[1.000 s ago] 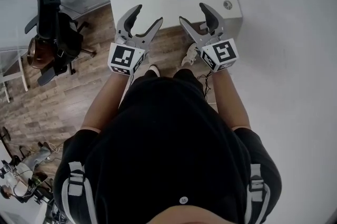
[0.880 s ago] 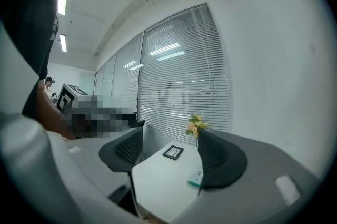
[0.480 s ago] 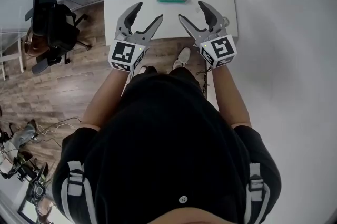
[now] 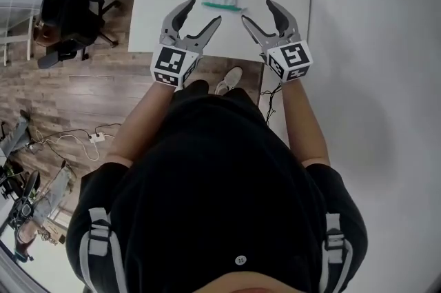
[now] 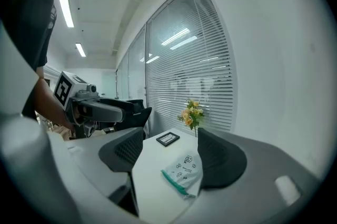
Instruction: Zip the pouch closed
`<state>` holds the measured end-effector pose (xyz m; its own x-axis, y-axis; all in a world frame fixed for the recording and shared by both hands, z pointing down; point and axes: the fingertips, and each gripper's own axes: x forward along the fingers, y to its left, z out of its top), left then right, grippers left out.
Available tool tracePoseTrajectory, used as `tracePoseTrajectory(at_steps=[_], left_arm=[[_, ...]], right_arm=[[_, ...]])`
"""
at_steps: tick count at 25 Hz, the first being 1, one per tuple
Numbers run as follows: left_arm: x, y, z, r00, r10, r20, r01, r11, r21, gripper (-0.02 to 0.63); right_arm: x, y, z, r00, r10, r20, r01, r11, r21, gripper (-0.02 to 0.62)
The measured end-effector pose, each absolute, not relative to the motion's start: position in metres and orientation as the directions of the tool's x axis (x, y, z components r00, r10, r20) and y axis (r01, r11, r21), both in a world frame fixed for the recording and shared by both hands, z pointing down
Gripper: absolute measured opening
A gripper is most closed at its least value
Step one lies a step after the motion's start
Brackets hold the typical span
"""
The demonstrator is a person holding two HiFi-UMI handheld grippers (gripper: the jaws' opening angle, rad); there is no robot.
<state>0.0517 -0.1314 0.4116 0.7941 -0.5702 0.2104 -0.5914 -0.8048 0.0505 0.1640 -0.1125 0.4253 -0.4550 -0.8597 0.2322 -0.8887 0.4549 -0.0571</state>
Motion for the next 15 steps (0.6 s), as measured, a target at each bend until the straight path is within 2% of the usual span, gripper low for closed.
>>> tracePoseTrajectory(at_steps=[6,13,15], left_arm=[[0.081,-0.14,0.449,0.748,-0.605,0.274,-0.641,-0.765,0.06,0.305],[0.113,-0.139,0.529,0.709,-0.552,0.439,-0.655,-0.745,0.121,0.298],[0.121,-0.138,0.557,0.697,-0.522,0.492,-0.661,-0.733,0.159,0.295]], right_arm=[[0.197,-0.137,0.472,-0.492,-0.824,0.281,-0.866,0.497,-0.059,0.319],[0.22,-0.154,0.546,-0.541,-0.735,0.408,-0.823,0.562,-0.079,0.261],[0.224,-0.155,0.569,-0.553,-0.701,0.451,-0.808,0.583,-0.084,0.261]])
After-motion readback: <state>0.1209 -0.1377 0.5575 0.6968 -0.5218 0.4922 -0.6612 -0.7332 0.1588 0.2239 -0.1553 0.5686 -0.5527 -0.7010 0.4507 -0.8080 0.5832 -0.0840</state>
